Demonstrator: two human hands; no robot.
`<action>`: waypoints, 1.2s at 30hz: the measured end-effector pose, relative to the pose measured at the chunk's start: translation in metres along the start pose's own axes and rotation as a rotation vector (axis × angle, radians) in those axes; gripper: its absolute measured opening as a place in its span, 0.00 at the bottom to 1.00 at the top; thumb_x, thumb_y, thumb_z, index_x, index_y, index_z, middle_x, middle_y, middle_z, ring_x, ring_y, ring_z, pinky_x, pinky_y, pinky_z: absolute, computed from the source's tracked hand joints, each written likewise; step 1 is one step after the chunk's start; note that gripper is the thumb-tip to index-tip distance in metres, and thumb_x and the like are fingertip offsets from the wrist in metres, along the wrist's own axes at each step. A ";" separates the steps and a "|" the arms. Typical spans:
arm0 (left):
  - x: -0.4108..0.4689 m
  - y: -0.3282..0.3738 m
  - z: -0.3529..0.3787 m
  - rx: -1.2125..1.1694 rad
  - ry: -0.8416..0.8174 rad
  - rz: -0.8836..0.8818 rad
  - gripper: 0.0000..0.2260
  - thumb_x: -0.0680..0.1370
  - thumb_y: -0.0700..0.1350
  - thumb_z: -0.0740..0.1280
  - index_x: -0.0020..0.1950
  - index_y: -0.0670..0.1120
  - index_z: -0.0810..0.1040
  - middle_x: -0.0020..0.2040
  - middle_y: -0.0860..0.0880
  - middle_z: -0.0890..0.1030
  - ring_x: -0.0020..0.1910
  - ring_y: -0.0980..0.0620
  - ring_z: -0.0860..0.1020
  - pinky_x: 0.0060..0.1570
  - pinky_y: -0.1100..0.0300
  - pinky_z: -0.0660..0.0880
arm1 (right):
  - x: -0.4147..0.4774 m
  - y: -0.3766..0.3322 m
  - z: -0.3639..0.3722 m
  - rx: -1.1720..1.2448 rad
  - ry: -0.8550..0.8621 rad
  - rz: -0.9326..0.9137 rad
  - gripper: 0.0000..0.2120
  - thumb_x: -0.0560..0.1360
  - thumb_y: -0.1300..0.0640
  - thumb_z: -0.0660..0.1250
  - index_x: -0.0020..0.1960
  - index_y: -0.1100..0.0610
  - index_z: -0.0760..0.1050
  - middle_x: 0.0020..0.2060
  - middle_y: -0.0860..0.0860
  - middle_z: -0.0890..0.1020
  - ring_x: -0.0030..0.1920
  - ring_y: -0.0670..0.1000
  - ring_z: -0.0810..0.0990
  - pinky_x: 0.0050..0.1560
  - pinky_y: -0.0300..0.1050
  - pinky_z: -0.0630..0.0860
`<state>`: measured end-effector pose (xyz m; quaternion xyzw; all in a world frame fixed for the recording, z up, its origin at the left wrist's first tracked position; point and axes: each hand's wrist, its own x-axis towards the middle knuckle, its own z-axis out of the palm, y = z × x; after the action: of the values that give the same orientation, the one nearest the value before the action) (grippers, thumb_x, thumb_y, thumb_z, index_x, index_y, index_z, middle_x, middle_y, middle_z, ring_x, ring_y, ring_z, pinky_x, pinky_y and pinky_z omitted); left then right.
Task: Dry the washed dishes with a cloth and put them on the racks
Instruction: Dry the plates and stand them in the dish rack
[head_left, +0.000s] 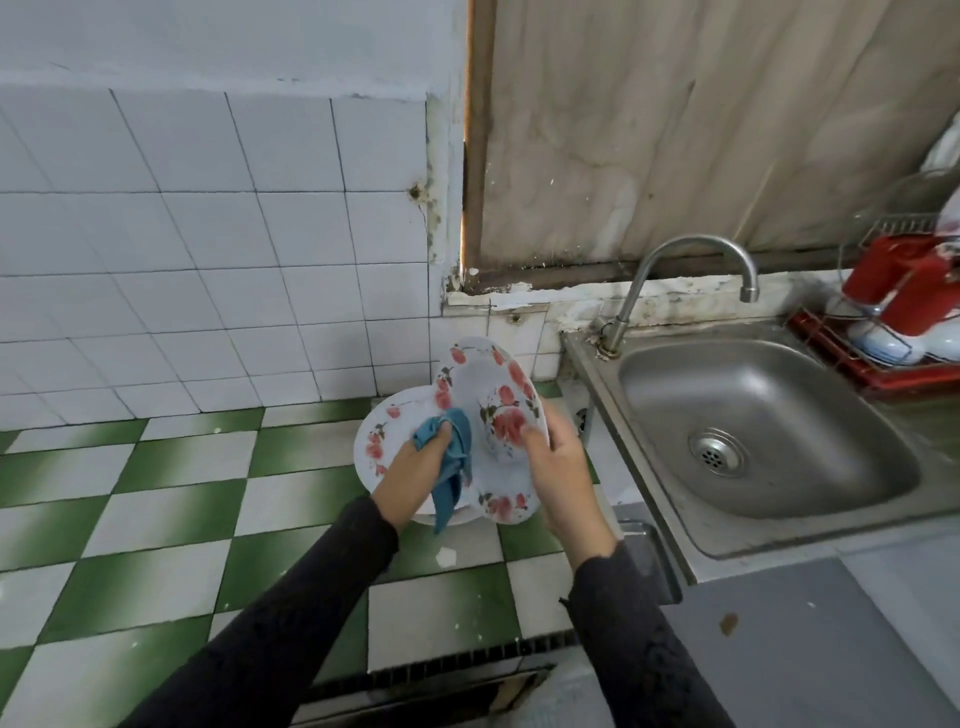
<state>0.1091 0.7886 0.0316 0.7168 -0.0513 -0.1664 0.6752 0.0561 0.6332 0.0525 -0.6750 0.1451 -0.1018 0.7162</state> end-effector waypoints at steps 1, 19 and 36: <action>0.000 0.008 0.002 -0.045 0.022 0.000 0.10 0.84 0.52 0.58 0.54 0.50 0.76 0.48 0.45 0.82 0.44 0.51 0.79 0.45 0.61 0.77 | -0.007 -0.007 -0.001 -0.078 -0.002 -0.041 0.16 0.84 0.59 0.60 0.69 0.49 0.76 0.60 0.48 0.82 0.60 0.46 0.81 0.61 0.51 0.81; -0.012 0.106 0.154 -0.192 -0.322 0.010 0.14 0.84 0.50 0.57 0.59 0.43 0.75 0.46 0.44 0.82 0.40 0.50 0.82 0.43 0.54 0.80 | -0.080 -0.112 -0.144 -0.543 0.443 -0.290 0.16 0.84 0.60 0.59 0.70 0.52 0.76 0.56 0.44 0.79 0.59 0.47 0.77 0.64 0.53 0.76; -0.036 0.143 0.468 -0.161 -0.434 0.081 0.15 0.84 0.53 0.57 0.64 0.46 0.75 0.54 0.44 0.81 0.52 0.46 0.79 0.56 0.50 0.75 | -0.114 -0.144 -0.443 -0.480 0.773 -0.430 0.19 0.83 0.61 0.59 0.65 0.40 0.75 0.57 0.47 0.82 0.60 0.48 0.79 0.64 0.57 0.77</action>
<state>-0.0470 0.3425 0.1635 0.6056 -0.2106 -0.2931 0.7093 -0.1961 0.2467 0.1833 -0.7483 0.2765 -0.4533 0.3976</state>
